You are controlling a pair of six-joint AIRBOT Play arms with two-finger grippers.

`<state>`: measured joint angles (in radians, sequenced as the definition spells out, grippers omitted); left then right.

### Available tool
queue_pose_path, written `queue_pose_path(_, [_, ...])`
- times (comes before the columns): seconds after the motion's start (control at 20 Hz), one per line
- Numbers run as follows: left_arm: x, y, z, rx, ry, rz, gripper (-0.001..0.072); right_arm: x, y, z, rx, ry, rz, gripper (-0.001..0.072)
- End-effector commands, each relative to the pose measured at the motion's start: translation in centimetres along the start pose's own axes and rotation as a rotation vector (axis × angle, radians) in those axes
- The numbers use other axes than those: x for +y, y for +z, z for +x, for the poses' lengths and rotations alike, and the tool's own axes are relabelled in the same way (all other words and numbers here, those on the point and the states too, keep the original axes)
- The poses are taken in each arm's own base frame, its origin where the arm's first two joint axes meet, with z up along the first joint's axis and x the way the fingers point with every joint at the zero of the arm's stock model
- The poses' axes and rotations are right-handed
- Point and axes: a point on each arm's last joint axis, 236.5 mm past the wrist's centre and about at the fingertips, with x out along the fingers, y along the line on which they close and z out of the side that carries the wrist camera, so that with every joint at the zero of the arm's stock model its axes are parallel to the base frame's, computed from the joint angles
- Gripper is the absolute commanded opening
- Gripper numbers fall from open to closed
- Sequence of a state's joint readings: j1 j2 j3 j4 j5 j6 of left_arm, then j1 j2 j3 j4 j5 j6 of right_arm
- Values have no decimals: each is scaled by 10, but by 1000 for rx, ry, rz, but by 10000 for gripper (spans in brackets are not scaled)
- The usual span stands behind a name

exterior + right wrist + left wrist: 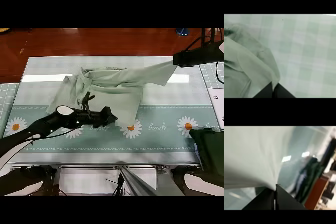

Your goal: Fold the shirts.

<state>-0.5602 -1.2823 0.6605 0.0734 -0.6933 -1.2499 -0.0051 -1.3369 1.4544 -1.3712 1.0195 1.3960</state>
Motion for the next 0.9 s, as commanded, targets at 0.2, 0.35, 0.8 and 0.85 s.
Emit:
queue_pose_path(0.2, [-262, -1, -245, -470, -488, 652, 25, -12, 51, -94, -268, -127, -88, 29])
queue_pose_path(0.35, [-324, -34, -391, -892, -502, 873, 25, -20, 77, -185, -487, -245, -116, 29])
queue_pose_path(0.8, [-358, -98, -451, -1174, -177, 993, 25, -22, 45, -436, -1013, -452, -12, 29])
queue_pose_path(0.85, [-360, -102, -449, -1154, -209, 980, 25, -23, 38, -451, -1042, -474, -13, 29])
